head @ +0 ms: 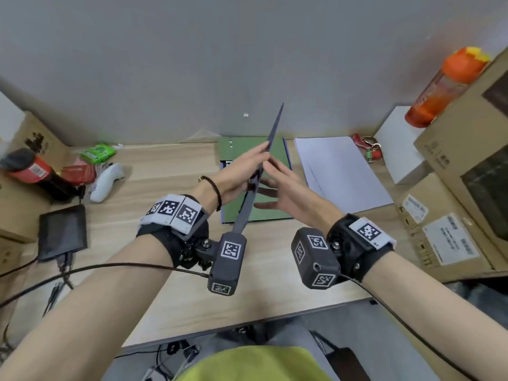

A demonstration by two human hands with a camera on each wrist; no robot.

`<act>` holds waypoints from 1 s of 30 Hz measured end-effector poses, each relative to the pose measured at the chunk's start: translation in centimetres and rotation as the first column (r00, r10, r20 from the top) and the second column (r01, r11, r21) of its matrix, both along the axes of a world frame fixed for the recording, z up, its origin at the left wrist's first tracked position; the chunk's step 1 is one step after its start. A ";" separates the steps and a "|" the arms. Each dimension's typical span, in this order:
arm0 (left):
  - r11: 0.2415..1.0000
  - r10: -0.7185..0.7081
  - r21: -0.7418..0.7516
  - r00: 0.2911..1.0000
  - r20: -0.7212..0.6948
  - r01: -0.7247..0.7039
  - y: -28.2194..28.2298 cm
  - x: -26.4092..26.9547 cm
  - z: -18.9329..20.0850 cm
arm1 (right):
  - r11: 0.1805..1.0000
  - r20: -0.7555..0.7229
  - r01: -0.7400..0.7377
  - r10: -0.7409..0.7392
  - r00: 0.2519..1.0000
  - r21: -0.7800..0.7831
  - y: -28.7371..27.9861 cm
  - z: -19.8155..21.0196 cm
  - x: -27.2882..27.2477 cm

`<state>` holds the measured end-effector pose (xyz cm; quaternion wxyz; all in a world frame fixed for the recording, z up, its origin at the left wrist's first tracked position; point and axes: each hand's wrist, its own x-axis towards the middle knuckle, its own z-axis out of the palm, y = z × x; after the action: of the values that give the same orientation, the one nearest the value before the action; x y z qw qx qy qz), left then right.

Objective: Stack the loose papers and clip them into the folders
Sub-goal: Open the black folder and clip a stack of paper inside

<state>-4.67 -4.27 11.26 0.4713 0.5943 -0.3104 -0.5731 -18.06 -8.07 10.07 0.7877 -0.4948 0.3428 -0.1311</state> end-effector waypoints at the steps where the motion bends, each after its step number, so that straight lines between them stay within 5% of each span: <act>1: 1.000 0.018 0.009 1.000 -0.013 -0.017 -0.1 0.0 0.1 | 1.000 -0.003 0.006 -0.006 1.000 -0.013 0.0 -0.1 0.1; 11: 0.991 0.100 0.102 0.990 -0.096 -0.091 1.5 1.4 -1.4 | 0.983 -0.156 -0.118 0.096 0.983 -0.139 -0.3 -0.9 -0.1; 18: 0.990 0.074 0.109 0.987 0.139 -0.090 1.7 2.2 -0.8 | 0.975 -0.177 -0.160 0.133 0.975 -0.151 -0.6 -0.9 -1.3; 25: 0.993 0.041 0.095 0.968 0.247 -0.066 4.2 6.5 -1.5 | 0.998 -0.196 0.013 -0.025 0.980 -0.063 -2.8 -3.4 -5.1; 30: 0.925 0.309 0.161 0.928 0.209 -0.345 7.1 10.5 -5.9 | 0.956 -0.370 0.259 -0.293 0.882 -0.139 -4.2 -7.1 -7.9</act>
<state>5.81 2.81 5.34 0.4700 0.7304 -0.1902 -0.4576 -25.92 -12.31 3.00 0.6560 -0.4901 0.5523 -0.1562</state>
